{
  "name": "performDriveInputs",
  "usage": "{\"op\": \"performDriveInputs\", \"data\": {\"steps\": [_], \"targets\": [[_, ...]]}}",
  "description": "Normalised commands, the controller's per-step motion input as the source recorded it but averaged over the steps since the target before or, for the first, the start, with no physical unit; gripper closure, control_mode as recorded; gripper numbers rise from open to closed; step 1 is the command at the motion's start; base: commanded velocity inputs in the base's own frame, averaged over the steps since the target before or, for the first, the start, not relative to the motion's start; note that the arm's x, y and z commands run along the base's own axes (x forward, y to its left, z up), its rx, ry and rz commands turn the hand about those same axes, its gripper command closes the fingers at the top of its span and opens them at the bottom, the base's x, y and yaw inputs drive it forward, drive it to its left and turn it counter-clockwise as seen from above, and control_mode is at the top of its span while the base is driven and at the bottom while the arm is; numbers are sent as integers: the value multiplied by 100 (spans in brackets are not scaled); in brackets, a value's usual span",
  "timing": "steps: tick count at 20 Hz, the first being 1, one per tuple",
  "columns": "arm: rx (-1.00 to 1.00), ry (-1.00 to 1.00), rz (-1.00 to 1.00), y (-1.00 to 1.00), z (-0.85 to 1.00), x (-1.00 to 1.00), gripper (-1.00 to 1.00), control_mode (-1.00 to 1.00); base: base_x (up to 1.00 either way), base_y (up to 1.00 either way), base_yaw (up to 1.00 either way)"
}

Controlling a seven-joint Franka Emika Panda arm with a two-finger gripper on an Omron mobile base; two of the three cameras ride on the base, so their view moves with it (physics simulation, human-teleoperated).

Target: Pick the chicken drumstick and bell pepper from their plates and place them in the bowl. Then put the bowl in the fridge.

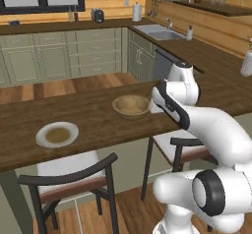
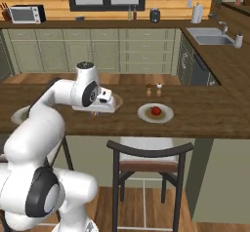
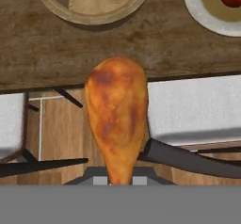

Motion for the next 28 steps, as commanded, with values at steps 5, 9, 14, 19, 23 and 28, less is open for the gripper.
{"op": "performDriveInputs", "data": {"steps": [5, 9, 14, 19, 23, 28], "targets": [[0, 24, 0, 18, -13, 100, 100, -100, 0, 0, 0], [0, 14, 0, 1, 5, 100, 100, -100, 0, 0, 0], [0, 4, 0, 4, -18, 100, 100, -100, 0, 0, 0], [1, 0, 0, 8, -55, 93, 100, -100, 0, 0, 0], [0, -1, 0, 23, -56, 50, 100, -100, 0, 0, 0], [0, -24, -3, 11, -24, -7, 100, -100, 0, 0, 0]]}}
